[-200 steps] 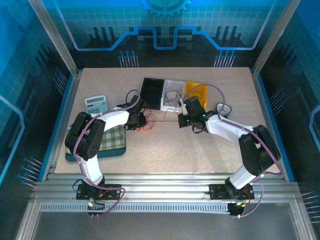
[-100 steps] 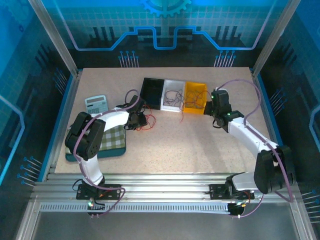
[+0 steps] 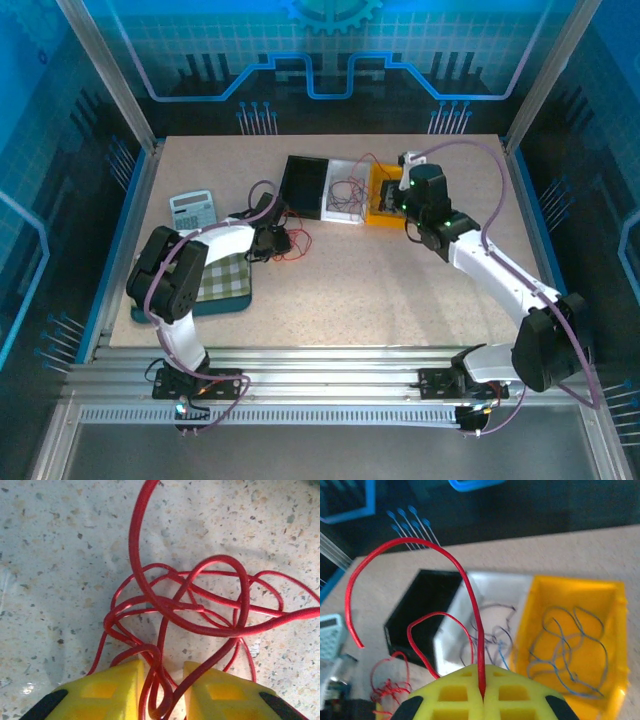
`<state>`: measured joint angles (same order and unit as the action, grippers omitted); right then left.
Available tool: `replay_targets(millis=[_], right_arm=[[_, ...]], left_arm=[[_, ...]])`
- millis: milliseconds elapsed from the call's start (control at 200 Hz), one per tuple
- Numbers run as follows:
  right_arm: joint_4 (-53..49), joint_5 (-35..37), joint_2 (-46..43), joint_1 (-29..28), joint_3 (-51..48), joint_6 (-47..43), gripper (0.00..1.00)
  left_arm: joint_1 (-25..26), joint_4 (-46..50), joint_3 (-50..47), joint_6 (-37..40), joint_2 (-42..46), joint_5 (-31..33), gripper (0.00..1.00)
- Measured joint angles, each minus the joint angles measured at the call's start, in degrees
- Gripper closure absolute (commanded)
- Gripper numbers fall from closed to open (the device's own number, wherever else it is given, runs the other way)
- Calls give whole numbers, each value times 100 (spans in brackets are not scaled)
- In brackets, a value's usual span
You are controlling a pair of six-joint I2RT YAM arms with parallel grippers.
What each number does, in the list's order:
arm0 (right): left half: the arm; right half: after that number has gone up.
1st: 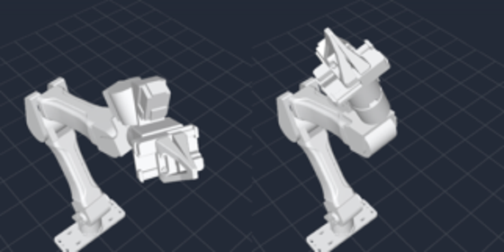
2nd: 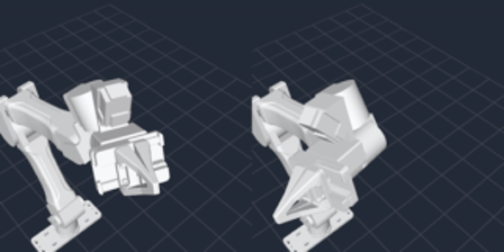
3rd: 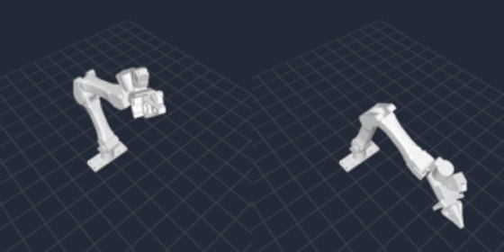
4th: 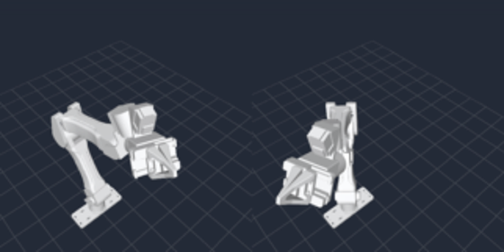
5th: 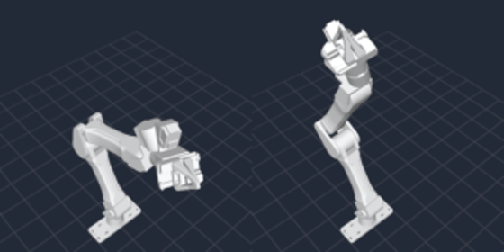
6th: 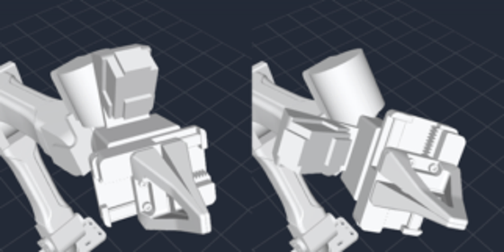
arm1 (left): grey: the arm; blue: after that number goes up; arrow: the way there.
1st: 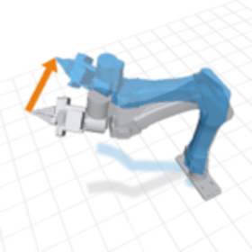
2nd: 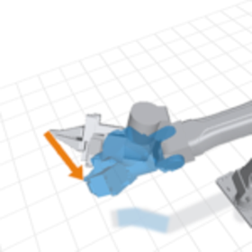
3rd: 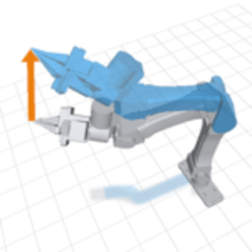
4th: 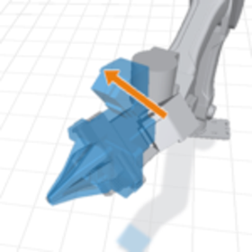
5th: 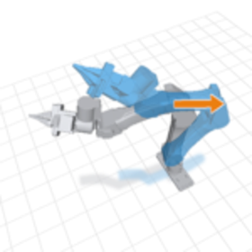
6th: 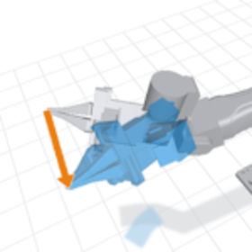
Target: Untangle the cables
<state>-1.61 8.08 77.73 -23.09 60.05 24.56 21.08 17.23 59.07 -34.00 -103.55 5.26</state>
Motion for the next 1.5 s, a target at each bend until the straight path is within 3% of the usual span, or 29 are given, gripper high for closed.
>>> replay_targets(millis=[170,490,786,1241,1301,1421,1501], right_arm=[[168,-109,549,-120,623,-15,100],[48,-343,2380,-304,2201,-168,100],[-728,-448,3770,-363,3646,-275,100],[-2660,870,5724,-957,6271,-1023,93],[-2776,990,5831,-1036,6323,-1143,88],[-2986,1145,5912,-1139,6323,-1351,60],[-3012,1161,5912,-1152,6321,-1456,50]], left_arm=[[-28,-68,-22,50,11,-79,93],[-28,-116,-46,52,22,-107,95],[-28,-144,-153,50,109,-103,95],[-20,-144,-181,48,127,-98,95],[-13,-142,-179,50,127,-96,95],[4,-129,-179,50,127,-52,95],[9,-127,-179,50,127,-35,94]])
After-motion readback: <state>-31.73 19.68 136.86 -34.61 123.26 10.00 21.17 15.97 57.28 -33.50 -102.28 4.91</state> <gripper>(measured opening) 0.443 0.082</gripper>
